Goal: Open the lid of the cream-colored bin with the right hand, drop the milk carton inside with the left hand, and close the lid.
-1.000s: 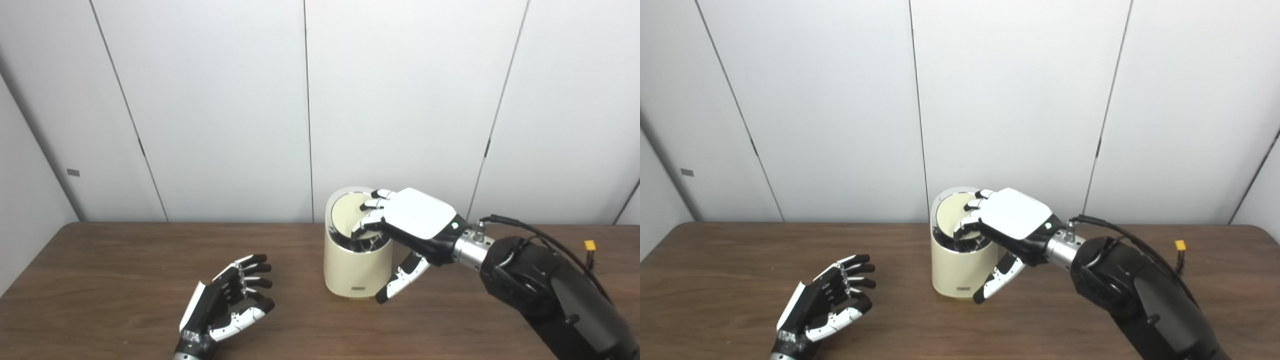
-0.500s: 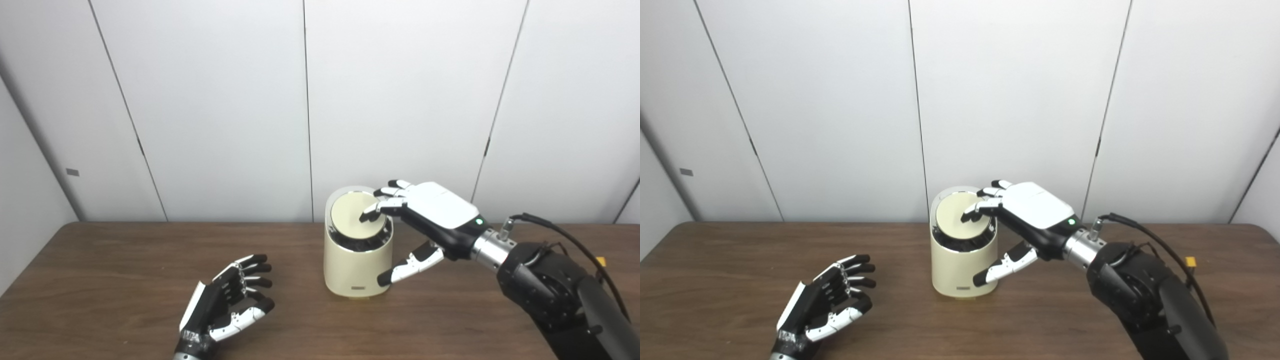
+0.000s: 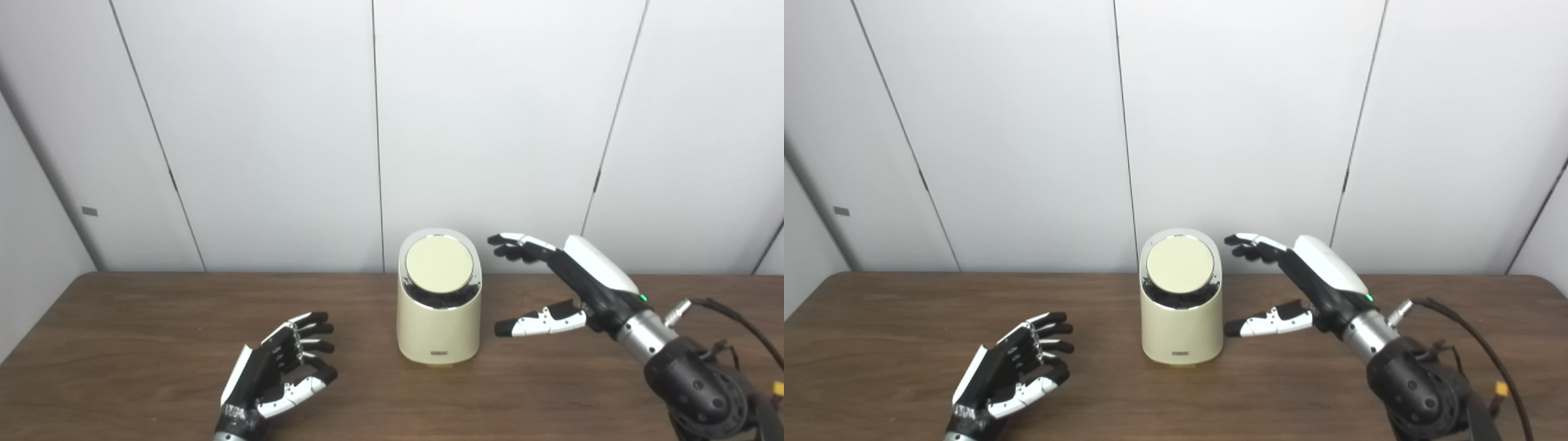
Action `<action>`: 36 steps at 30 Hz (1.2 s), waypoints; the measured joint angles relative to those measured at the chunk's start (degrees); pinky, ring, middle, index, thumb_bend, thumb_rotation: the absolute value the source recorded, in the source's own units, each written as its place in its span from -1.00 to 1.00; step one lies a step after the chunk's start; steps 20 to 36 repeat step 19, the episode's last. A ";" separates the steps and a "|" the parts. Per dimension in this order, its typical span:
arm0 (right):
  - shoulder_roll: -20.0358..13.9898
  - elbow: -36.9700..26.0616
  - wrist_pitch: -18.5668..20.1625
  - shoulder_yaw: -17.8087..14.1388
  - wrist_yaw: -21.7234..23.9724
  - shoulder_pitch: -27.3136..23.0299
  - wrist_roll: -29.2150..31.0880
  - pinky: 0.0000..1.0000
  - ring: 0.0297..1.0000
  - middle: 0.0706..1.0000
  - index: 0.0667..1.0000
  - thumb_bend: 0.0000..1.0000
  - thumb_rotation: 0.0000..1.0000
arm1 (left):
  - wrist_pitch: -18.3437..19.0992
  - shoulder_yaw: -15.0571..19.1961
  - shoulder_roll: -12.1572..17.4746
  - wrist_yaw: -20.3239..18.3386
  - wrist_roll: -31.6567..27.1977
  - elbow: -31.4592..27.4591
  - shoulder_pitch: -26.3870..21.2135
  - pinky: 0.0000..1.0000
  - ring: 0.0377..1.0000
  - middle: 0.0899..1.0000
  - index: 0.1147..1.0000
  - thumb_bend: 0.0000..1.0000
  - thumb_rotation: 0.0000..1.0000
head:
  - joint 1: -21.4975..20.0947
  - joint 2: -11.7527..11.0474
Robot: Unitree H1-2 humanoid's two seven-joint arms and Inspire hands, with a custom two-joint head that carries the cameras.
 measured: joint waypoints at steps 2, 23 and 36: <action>0.78 0.54 0.48 -1.15 -0.97 2.18 2.45 0.20 0.53 0.65 0.73 0.58 -0.35 | 0.00 0.01 0.07 0.00 0.05 -0.02 0.00 0.12 0.32 0.47 0.58 0.53 -0.53 | 0.00 0.00; 3.39 12.14 -16.55 -6.03 -5.63 10.87 23.93 0.55 0.71 0.82 0.87 0.73 -0.22 | 2.66 -0.56 2.57 -5.07 -5.15 -1.84 -0.27 0.17 0.49 0.68 0.80 0.76 -0.36 | -1.58 0.17; 3.39 12.14 -16.55 -6.03 -5.63 10.87 23.93 0.55 0.71 0.82 0.87 0.73 -0.22 | 2.66 -0.56 2.57 -5.07 -5.15 -1.84 -0.27 0.17 0.49 0.68 0.80 0.76 -0.36 | -1.58 0.17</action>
